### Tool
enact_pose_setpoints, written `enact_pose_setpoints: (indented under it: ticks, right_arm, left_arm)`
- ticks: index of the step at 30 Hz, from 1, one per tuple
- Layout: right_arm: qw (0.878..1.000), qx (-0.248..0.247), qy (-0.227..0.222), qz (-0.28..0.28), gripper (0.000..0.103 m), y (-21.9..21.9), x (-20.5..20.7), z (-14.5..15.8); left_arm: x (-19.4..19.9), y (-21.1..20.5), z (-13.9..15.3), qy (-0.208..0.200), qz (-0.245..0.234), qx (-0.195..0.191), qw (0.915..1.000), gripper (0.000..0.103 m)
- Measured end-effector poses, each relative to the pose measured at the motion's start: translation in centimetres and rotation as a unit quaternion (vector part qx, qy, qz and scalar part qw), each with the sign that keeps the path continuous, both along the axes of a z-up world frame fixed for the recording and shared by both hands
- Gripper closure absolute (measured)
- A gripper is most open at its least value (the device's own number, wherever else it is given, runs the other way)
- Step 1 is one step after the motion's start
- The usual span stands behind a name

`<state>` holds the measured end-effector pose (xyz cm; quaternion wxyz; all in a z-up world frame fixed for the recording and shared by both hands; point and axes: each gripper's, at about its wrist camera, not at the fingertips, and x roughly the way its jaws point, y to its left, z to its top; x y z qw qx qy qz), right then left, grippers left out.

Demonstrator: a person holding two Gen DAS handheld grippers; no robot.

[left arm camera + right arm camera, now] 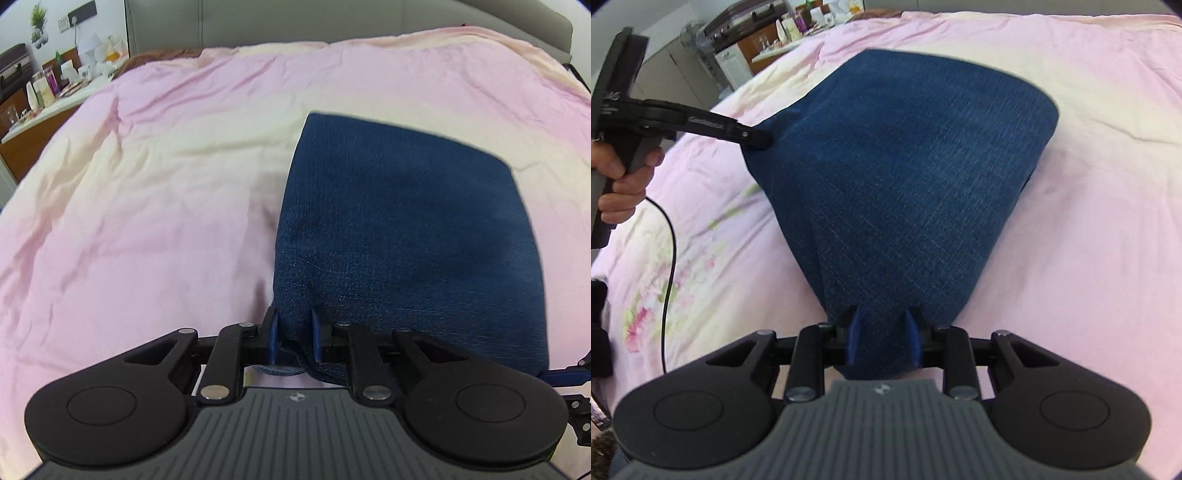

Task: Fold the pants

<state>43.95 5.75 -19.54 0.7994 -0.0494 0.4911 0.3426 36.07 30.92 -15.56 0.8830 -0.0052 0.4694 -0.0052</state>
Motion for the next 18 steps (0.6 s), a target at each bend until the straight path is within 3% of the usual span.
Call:
enact_pose_setpoints:
  ticks: [7, 14, 18]
  right_arm:
    - [0.999, -0.032, 0.011, -0.002, 0.084, 2.4, 0.3, -3.1]
    - [0.999, -0.037, 0.011, 0.006, 0.084, 2.5, 0.3, -1.7]
    - [0.999, -0.032, -0.011, 0.014, 0.081, 1.4, -0.1, 0.5]
  left_arm:
    - [0.3, -0.4, -2.3, 0.012, -0.013, 0.021, 0.9996, 0.080]
    - [-0.6, -2.0, -0.2, 0.002, -0.006, 0.065, 0.9979, 0.067]
    - [-1.1, -2.9, 1.5, 0.003, -0.012, 0.083, 0.9964, 0.067]
